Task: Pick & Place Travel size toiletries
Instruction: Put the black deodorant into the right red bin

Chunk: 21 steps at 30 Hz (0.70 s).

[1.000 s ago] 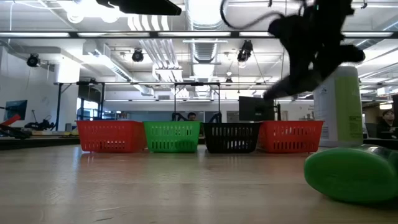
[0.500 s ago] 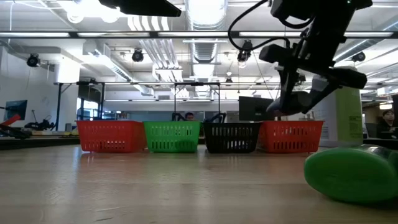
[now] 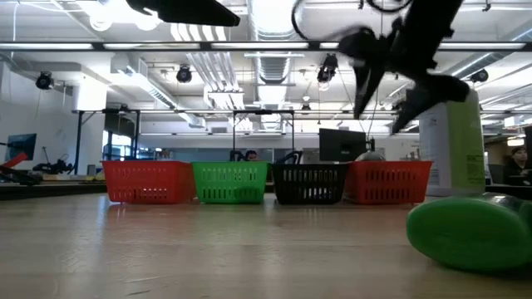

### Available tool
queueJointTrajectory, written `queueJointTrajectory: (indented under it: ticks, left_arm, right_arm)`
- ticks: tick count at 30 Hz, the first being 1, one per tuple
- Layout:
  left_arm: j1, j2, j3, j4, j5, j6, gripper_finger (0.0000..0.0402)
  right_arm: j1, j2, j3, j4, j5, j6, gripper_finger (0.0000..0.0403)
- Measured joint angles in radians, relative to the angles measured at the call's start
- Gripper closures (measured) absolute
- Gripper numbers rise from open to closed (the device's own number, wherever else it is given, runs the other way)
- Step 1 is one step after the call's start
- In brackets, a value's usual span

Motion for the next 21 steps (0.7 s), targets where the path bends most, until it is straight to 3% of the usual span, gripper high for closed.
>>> queueJointTrajectory:
  ticks: [4,11,15,21]
  left_arm:
    - [0.000,-0.019,0.000,-0.039,0.006,-0.044,0.0181]
    - [0.000,-0.044,-0.001,-0.065,0.007,-0.067,0.0181]
    - [0.000,-0.044,-0.001,-0.067,0.007,-0.072,0.0181]
    - [0.000,-0.044,-0.001,-0.069,0.007,-0.096,0.0181]
  right_arm:
    - [0.085,0.000,0.081,0.001,-0.032,-0.351,0.0070]
    - [0.295,0.073,0.166,-0.004,-0.309,-0.828,0.0076]
    - [0.405,0.167,0.229,-0.004,-0.372,-0.955,0.0084]
    - [0.484,0.357,0.378,-0.052,-0.364,-1.068,0.0075]
